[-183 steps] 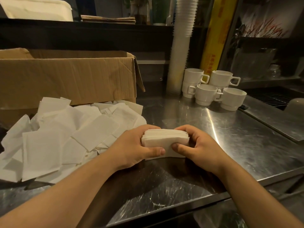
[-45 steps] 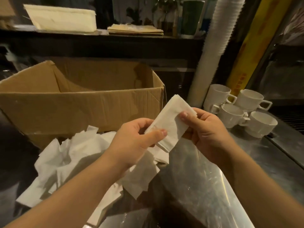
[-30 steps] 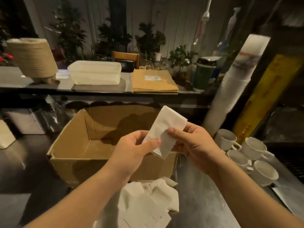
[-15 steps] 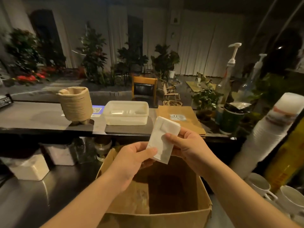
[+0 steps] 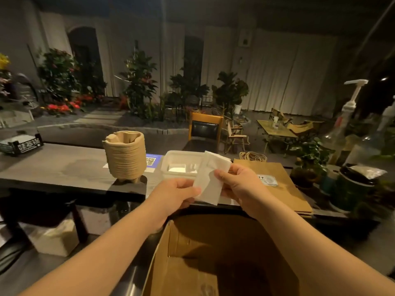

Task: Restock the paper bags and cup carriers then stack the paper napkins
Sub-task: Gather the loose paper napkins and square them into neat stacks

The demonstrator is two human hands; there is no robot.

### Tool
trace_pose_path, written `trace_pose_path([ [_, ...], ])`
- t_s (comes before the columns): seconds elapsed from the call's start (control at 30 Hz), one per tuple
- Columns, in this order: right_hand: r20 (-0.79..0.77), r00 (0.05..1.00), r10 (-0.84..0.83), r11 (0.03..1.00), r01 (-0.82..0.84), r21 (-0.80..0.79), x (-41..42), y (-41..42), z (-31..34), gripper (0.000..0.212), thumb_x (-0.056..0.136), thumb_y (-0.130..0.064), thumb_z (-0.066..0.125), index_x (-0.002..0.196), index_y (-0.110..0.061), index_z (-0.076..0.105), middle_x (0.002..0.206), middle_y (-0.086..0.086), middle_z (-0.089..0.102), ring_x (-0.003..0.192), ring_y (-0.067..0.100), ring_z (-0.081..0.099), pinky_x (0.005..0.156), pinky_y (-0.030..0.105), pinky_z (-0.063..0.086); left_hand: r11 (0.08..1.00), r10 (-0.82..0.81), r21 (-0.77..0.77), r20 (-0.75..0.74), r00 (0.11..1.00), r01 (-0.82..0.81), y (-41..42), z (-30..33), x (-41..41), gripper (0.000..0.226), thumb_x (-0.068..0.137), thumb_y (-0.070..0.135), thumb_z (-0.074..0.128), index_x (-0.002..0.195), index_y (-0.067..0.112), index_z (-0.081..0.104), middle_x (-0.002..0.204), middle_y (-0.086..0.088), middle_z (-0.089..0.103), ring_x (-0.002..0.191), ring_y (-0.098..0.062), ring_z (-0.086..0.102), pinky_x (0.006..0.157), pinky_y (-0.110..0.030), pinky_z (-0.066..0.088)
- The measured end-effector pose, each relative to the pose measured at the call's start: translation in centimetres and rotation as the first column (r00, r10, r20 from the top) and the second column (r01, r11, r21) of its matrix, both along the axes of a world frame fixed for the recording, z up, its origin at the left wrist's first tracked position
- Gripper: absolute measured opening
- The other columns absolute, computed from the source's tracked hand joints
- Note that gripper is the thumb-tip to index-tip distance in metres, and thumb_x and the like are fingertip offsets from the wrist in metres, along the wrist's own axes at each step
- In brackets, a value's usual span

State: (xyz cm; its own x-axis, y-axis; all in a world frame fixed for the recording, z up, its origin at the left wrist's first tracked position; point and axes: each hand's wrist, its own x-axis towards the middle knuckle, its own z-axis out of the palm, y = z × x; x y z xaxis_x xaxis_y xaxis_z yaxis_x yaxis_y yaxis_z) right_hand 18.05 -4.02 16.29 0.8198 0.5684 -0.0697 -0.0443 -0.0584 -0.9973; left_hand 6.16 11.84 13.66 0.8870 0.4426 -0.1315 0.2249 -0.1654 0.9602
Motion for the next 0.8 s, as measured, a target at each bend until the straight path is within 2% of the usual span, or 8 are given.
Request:
trace_pose_path([
  [0.17, -0.001, 1.000, -0.022, 1.000, 0.022, -0.009, 4.3, 4.4, 0.2, 0.032, 0.092, -0.021, 0.073, 0.122, -0.017, 0.062, 0.115, 0.006, 0.071, 0.103, 0.025, 0.072, 0.089, 0.047, 0.062, 0.997, 0.040, 0.071, -0.008, 0.999, -0.039, 3.9, 0.9, 3.8, 0.021, 0.098, 0.031, 0.071, 0.118, 0.031, 0.067, 0.107, 0.002, 0.072, 0.096, -0.016, 0.068, 0.072, -0.021, 0.054],
  [0.3, 0.017, 1.000, 0.021, 0.999, -0.020, -0.043, 6.7, 7.7, 0.0, 0.024, 0.095, -0.018, 0.071, 0.116, -0.017, 0.061, 0.118, 0.007, 0.069, 0.106, 0.025, 0.070, 0.091, 0.044, 0.061, 0.993, 0.055, 0.110, -0.043, 0.998, -0.050, 6.8, 0.9, 5.9, 0.023, 0.099, 0.031, 0.070, 0.122, 0.029, 0.066, 0.104, -0.001, 0.069, 0.093, -0.015, 0.063, 0.084, -0.028, 0.056],
  [0.47, 0.003, 1.000, 0.021, 0.998, -0.021, -0.067, 8.7, 11.7, -0.6, 0.021, 0.095, -0.017, 0.070, 0.113, -0.016, 0.061, 0.116, 0.006, 0.068, 0.101, 0.025, 0.070, 0.082, 0.041, 0.061, 0.987, 0.080, 0.148, -0.082, 0.993, -0.067, 9.9, 0.5, 8.0, 0.020, 0.099, 0.030, 0.069, 0.119, 0.029, 0.067, 0.094, -0.003, 0.064, 0.083, -0.016, 0.057, 0.077, -0.029, 0.053],
  [0.6, -0.041, 0.999, 0.025, 0.997, -0.028, -0.072, 9.7, 14.4, -0.9, 0.018, 0.095, -0.015, 0.070, 0.111, -0.015, 0.062, 0.113, 0.006, 0.068, 0.097, 0.026, 0.069, 0.079, 0.042, 0.061, 0.984, 0.116, 0.148, -0.103, 0.988, -0.100, 11.6, 0.2, 9.0, 0.016, 0.101, 0.028, 0.066, 0.116, 0.029, 0.064, 0.100, -0.001, 0.064, 0.082, -0.014, 0.054, 0.072, -0.027, 0.048],
  [0.73, -0.071, 0.997, -0.006, 0.992, -0.003, -0.123, 10.6, 17.0, -1.6, 0.017, 0.096, -0.013, 0.069, 0.112, -0.012, 0.063, 0.110, 0.008, 0.069, 0.090, 0.025, 0.070, 0.060, 0.033, 0.061, 0.970, 0.216, 0.130, -0.064, 0.974, -0.206, 12.8, -0.7, 10.1, 0.008, 0.104, 0.029, 0.061, 0.112, 0.028, 0.059, 0.101, 0.000, 0.063, 0.076, -0.013, 0.052, 0.063, -0.025, 0.044],
  [0.8, -0.092, 0.996, -0.019, 0.984, 0.002, -0.177, 11.0, 17.9, -2.0, 0.018, 0.096, -0.013, 0.070, 0.112, -0.010, 0.064, 0.108, 0.009, 0.069, 0.088, 0.025, 0.071, 0.057, 0.033, 0.060, 0.955, 0.279, 0.115, -0.032, 0.960, -0.273, 13.2, -1.3, 10.6, 0.014, 0.104, 0.028, 0.058, 0.117, 0.024, 0.061, 0.101, -0.001, 0.062, 0.072, -0.011, 0.048, 0.059, -0.025, 0.041],
])
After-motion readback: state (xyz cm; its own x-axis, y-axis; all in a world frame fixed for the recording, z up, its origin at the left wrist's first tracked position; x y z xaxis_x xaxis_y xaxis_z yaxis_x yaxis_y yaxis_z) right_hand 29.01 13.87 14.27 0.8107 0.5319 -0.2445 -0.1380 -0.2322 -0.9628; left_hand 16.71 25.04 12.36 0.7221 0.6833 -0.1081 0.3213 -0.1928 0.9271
